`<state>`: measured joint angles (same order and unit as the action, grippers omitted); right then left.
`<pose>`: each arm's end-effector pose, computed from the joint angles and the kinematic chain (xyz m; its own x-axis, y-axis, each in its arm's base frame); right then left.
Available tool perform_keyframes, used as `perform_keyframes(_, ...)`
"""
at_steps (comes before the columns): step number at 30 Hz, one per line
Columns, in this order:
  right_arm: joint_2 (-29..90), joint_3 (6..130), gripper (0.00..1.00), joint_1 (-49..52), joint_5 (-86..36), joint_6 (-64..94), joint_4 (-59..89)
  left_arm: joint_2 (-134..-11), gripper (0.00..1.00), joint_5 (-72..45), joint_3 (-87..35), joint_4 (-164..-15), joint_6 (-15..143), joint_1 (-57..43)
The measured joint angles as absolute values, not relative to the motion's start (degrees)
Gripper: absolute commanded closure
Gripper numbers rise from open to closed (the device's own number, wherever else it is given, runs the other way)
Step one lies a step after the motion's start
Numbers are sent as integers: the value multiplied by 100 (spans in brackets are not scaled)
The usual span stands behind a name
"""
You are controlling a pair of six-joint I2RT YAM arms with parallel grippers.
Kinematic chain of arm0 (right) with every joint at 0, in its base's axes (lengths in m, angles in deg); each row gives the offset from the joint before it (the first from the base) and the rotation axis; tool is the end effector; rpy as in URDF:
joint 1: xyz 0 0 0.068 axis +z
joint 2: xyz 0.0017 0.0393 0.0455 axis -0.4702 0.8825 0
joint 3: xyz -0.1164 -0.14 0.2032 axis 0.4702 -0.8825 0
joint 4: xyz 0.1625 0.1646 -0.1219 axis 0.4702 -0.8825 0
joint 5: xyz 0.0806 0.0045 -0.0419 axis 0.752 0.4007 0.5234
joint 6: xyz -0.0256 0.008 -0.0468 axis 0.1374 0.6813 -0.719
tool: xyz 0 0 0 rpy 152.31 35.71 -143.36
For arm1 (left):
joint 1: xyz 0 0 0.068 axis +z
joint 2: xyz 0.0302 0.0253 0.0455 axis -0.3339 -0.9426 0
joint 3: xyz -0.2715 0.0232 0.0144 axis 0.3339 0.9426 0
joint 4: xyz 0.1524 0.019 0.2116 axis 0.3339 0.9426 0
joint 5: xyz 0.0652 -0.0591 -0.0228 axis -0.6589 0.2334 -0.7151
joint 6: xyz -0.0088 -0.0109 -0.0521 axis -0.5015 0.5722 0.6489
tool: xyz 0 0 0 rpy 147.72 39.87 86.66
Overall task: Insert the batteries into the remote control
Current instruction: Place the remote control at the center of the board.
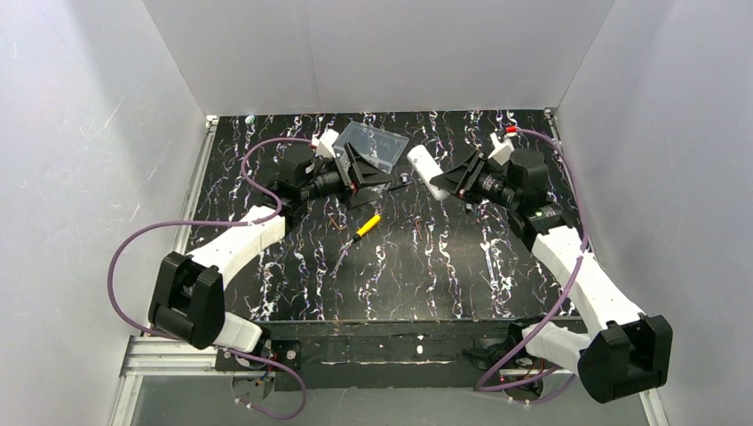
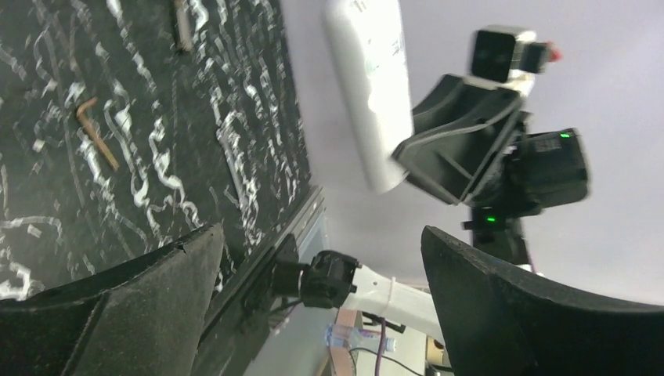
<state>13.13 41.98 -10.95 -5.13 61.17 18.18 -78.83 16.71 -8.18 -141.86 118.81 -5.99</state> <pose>0.2416 0.0914 0.3285 -0.6655 0.5367 -0.5188 -0.2661 0.4787 0.8367 0.2785 -0.1574 0.3615 -0.6030 -0.5055 -0.6171 0.7110 0.0101 -0.7031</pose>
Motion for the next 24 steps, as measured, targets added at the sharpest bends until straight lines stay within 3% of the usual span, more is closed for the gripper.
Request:
perform_keyframes(11,1558,5089,99,-1095,-2484,3704,-919,-7540,2,1334,-1500,-10927,10688,-581)
perform_keyframes(24,3748,6466,99,-426,-4952,2519,-2912,-7531,2,1299,-1709,-10221,10412,-573)
